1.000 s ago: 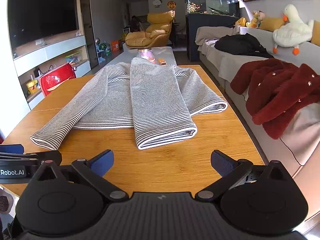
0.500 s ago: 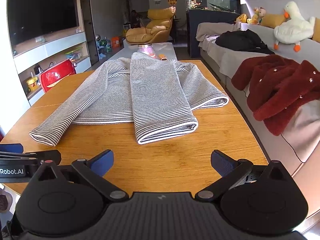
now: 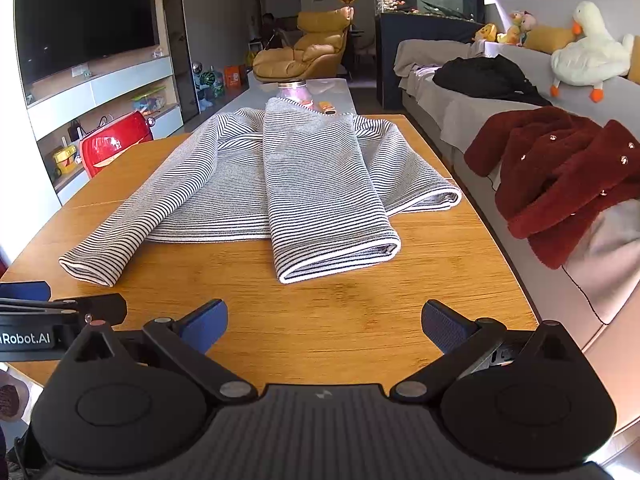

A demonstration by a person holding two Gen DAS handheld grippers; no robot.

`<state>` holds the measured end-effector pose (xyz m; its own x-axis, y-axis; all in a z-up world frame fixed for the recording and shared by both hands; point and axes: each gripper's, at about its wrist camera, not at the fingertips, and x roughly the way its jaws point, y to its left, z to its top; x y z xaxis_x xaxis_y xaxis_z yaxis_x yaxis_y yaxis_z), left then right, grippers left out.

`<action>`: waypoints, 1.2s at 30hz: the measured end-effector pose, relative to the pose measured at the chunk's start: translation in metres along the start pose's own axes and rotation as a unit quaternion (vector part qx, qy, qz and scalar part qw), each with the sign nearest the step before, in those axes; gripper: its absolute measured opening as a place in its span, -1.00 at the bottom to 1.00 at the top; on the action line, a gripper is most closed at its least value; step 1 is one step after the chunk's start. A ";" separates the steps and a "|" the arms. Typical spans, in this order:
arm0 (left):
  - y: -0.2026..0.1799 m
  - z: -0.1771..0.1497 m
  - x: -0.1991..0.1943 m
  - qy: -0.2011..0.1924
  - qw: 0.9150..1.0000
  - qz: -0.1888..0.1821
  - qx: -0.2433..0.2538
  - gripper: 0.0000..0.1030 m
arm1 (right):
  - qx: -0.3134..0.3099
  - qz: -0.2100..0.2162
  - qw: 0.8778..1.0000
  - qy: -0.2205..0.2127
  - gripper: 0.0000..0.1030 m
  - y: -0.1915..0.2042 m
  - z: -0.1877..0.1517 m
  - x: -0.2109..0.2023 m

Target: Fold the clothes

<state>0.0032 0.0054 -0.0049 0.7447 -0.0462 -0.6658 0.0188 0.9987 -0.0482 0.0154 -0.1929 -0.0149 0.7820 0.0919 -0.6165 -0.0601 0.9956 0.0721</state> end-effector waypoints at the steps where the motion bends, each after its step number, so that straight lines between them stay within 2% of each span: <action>1: 0.000 0.000 0.000 0.000 1.000 -0.002 0.001 1.00 | 0.000 0.000 1.000 0.001 1.00 0.000 0.000 0.001; 18: -0.001 0.005 0.007 0.019 1.000 0.003 -0.002 1.00 | 0.003 0.010 1.000 -0.005 1.00 -0.002 0.002 0.001; 36: 0.001 0.002 0.012 0.029 1.000 -0.002 -0.006 1.00 | 0.010 0.010 1.000 0.019 1.00 -0.004 -0.003 0.012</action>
<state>0.0138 0.0064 -0.0117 0.7052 -0.0524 -0.7070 0.0133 0.9981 -0.0607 0.0233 -0.1954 -0.0250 0.7570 0.1137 -0.6435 -0.0638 0.9929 0.1003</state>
